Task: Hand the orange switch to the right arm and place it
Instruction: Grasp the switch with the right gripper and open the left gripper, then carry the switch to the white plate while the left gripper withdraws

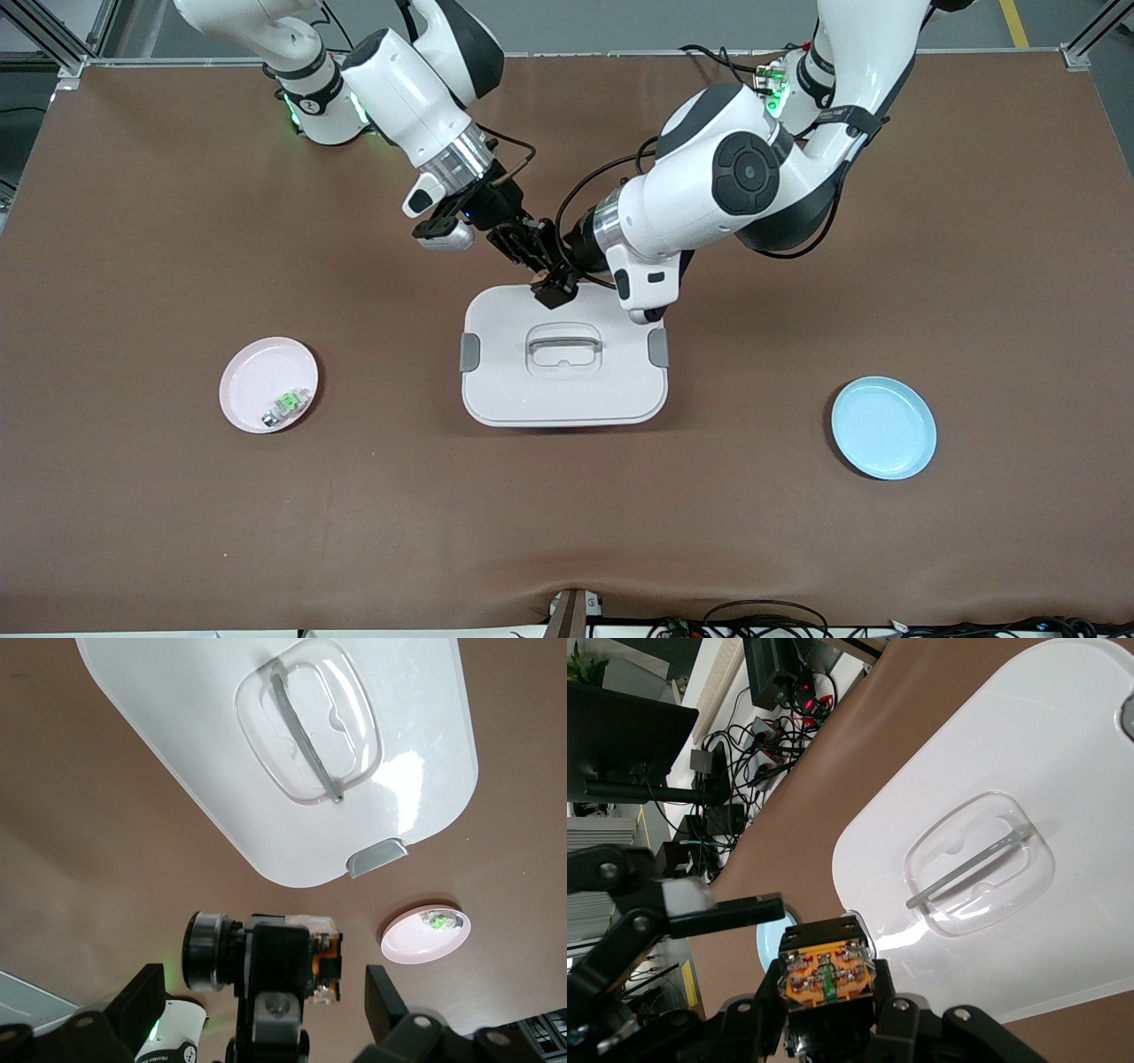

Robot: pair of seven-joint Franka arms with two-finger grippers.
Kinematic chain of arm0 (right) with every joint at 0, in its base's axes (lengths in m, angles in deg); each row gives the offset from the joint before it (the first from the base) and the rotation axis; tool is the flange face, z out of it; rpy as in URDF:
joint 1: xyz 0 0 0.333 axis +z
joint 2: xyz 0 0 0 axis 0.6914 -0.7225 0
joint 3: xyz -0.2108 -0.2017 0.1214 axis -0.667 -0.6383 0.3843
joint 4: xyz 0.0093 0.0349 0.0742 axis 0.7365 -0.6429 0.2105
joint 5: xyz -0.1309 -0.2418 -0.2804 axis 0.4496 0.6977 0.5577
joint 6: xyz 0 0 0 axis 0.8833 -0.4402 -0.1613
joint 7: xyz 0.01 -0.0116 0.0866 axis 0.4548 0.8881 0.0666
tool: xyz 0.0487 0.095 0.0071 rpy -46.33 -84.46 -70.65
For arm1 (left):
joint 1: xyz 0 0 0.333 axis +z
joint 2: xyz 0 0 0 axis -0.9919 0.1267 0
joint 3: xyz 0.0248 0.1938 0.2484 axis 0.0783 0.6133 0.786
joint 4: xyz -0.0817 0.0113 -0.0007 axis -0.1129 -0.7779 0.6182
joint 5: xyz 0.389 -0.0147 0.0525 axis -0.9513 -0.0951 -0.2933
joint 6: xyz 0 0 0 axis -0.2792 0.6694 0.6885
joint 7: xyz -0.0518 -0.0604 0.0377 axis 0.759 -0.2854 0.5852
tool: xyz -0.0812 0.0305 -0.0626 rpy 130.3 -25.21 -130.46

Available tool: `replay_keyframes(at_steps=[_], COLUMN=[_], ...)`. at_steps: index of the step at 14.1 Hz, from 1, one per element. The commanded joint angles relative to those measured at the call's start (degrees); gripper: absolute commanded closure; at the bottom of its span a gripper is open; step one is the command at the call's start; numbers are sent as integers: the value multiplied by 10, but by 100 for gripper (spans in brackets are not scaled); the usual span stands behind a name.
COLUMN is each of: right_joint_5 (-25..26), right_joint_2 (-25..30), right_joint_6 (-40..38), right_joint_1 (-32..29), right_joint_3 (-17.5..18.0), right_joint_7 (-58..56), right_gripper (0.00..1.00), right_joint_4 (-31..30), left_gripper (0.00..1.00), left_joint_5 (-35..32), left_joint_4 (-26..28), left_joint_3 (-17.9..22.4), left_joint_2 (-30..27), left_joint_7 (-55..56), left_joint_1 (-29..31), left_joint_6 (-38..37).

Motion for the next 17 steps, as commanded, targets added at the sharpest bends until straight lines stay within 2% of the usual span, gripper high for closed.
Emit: replay_keyframes(at_steps=[1, 2, 4, 7, 9, 12, 17], right_joint_5=[10, 12, 48, 142, 196, 205, 205], right_joint_2=[-24, -26, -29, -31, -40, -42, -41], right_joint_6=[-16, -28, -61, -96, -107, -162, -269], right_joint_1=[0, 0, -5, -13, -22, -39, -63], right_joint_3=[1, 1, 1, 1, 1, 1, 1], right_joint_7=[5, 2, -18, -32, -80, -173, -362], right_gripper=[100, 100, 100, 100, 100, 100, 100], right_joint_4=[35, 42, 48, 48, 48, 48, 46], left_gripper=[0, 0, 0, 0, 0, 0, 0], left_joint_5=[-6, -11, -37, -59, -78, -138, -158], left_joint_4=[-8, -8, -8, -10, -9, -10, -9], left_joint_3=[3, 4, 3, 4, 4, 3, 3], left_joint_2=[-4, -7, -13, -20, -30, -35, -51], left_joint_7=[6, 6, 6, 5, 4, -4, -102], left_joint_1=[-1, 1, 6, 24, 35, 51, 113], left_joint_6=[-6, -8, -13, -36, -42, -64, -82])
